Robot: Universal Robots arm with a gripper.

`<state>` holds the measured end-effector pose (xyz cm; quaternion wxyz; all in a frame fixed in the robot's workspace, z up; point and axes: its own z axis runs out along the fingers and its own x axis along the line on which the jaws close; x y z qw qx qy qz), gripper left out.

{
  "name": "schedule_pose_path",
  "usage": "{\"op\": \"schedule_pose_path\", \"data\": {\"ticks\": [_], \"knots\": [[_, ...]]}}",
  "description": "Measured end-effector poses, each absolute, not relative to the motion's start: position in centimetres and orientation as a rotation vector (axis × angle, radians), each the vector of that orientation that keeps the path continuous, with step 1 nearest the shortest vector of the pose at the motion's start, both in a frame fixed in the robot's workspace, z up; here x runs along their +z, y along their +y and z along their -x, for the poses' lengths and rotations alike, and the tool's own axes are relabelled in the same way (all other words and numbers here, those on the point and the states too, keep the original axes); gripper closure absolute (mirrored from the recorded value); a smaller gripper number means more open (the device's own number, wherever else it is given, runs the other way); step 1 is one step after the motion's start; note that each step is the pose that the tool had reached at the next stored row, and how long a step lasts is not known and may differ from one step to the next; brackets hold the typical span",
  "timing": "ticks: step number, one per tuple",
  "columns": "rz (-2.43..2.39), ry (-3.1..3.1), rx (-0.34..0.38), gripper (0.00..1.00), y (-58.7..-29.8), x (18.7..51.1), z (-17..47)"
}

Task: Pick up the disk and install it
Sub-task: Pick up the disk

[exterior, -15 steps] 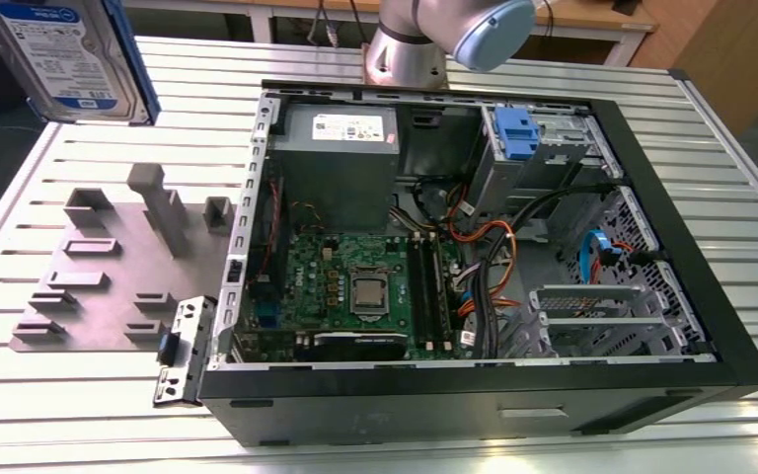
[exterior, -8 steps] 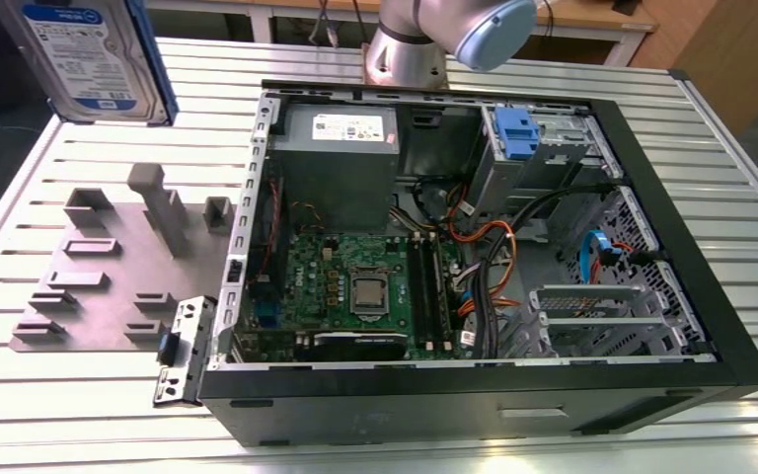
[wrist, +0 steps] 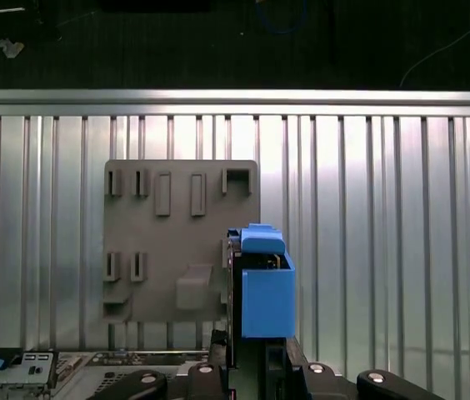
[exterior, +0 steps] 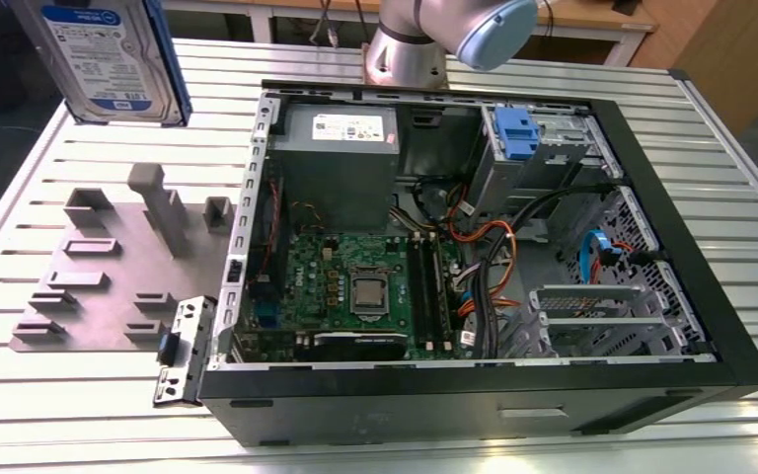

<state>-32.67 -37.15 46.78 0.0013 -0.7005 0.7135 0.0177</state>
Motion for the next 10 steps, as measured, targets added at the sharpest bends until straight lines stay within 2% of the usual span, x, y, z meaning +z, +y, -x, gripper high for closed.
{"op": "schedule_pose_path", "data": {"ticks": [10], "knots": [[2.200, 2.241, 0.059, 0.65, -37.15, 47.61, 32.57]]}}
